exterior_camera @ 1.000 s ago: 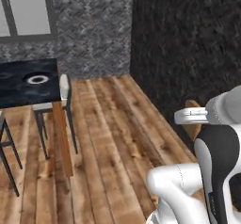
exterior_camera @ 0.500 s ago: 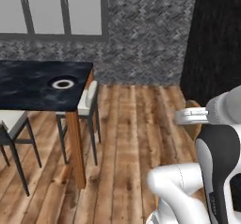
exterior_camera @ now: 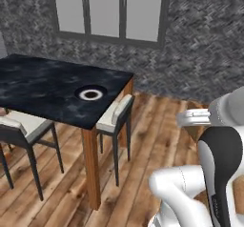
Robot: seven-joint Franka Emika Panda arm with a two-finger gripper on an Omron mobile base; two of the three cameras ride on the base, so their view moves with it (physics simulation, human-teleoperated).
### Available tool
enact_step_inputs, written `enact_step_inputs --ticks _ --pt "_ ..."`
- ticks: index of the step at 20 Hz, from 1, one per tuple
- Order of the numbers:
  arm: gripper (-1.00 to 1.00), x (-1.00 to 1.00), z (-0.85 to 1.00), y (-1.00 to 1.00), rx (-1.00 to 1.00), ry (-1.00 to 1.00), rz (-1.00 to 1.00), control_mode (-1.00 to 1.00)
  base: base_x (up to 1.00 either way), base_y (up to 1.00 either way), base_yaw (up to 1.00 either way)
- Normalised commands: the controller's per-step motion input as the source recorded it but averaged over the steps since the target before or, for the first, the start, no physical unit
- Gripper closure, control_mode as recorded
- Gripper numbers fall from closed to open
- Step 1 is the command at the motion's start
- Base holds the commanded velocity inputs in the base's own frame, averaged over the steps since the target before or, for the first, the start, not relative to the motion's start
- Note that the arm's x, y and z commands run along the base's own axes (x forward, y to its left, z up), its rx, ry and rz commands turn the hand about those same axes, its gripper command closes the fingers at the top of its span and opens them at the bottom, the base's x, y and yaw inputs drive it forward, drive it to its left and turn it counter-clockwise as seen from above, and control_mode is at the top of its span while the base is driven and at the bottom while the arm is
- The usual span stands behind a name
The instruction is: Start the toaster. Once the lever pops up, take the bread to the plate on the dining counter.
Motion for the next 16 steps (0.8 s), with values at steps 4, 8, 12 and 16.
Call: enact_step_inputs --ticks 4,8,12,16 --pt "1.00 0.00 0.00 0.00 0.00 0.00 0.00 1.00 0.55 -0.81 0.54" --pt "1.00 0.00 0.00 0.00 0.00 0.00 0.00 1.00 0.43 -0.81 0.54" --pt "1.00 0.00 0.00 0.00 0.00 0.00 0.00 1.00 0.24 -0.79 0.55" --pt "1.00 0.00 0.00 0.00 0.00 0.00 0.00 1.00 0.12 -0.71 0.58"
